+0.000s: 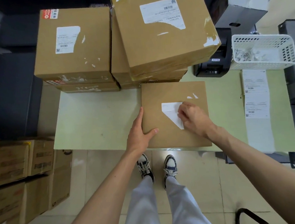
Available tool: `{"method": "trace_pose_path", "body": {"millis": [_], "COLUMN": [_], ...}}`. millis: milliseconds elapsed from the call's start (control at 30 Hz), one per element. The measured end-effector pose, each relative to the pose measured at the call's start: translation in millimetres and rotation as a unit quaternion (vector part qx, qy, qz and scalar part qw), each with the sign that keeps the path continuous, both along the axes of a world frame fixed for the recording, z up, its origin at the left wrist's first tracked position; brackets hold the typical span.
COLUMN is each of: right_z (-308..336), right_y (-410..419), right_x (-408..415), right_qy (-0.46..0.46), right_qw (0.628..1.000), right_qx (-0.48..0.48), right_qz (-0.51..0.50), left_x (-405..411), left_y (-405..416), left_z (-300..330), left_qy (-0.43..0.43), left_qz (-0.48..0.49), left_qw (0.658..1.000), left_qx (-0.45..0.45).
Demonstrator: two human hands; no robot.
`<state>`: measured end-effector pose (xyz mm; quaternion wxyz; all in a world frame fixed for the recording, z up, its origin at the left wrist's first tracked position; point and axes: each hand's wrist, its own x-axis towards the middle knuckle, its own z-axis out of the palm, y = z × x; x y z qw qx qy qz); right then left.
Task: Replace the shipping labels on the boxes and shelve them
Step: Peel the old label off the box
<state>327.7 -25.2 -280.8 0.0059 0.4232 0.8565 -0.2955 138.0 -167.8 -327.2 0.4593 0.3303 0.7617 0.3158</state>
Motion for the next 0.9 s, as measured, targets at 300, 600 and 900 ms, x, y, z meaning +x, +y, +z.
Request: {"method": "trace_pose_path", "body": {"millis": [300, 600, 900], "right_z": [2, 6, 8], "right_y": [9, 24, 46], "right_x": [7, 11, 20], "right_qy": [0.026, 0.042, 0.015], "right_qw": [1.0, 0.999, 1.0], "right_qx": [0.009, -0.01, -0.011], "right_qz": [-0.004, -0.004, -0.009], "left_x": [1, 0, 2], "left_y": [1, 0, 0], "left_z": [2, 5, 8], "left_qy": [-0.004, -0.014, -0.01], "left_qz": [0.0, 0.0, 0.006], "left_qw": [1.0, 1.0, 1.0], "left_qx": [-0.001, -0.007, -0.014]}}
